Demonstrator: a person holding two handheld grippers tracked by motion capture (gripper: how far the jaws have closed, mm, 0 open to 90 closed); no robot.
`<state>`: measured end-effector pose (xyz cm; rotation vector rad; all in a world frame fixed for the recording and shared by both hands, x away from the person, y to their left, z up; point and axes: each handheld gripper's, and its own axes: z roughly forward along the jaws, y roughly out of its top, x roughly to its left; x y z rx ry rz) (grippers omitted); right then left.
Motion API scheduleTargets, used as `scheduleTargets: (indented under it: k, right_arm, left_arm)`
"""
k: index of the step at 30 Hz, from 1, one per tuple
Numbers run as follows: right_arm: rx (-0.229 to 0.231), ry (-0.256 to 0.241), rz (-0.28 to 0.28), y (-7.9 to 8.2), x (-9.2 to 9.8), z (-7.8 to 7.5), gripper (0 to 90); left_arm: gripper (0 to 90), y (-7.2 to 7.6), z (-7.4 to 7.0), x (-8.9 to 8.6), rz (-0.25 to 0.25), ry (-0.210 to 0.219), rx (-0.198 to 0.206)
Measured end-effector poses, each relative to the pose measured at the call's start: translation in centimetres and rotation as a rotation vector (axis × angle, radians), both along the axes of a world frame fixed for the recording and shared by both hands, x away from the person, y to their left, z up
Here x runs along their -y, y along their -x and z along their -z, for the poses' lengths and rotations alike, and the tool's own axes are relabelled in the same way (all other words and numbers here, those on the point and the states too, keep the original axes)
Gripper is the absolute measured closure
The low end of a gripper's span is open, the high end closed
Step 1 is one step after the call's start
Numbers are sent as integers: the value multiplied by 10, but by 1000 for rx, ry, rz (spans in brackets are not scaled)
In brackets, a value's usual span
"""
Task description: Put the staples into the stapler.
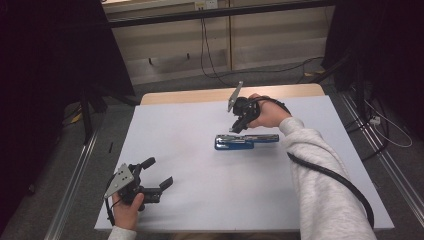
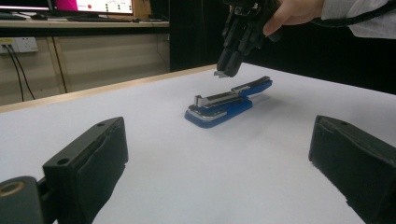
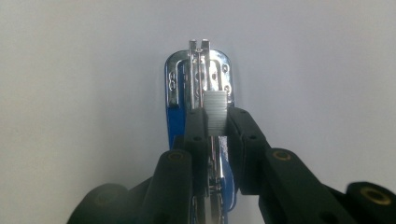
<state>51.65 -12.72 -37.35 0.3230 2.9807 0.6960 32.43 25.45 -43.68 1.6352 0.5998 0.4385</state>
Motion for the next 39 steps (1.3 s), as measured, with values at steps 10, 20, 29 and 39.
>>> scheduleTargets:
  k: [10, 20, 29, 39]
  right_arm:
    - [-5, 1, 2, -1, -1, 2, 785]
    - [-1, -5, -2, -2, -7, 3, 784]
    - [-10, -3, -9, -3, -16, 2, 785]
    - [-13, -12, -8, -5, -23, 3, 785]
  left_arm:
    - [48, 0, 0, 0, 1, 0, 0]
    - [48, 1, 0, 0, 0, 0, 1]
    - [48, 1, -1, -1, -2, -7, 0]
    - [48, 1, -1, -1, -2, -10, -2]
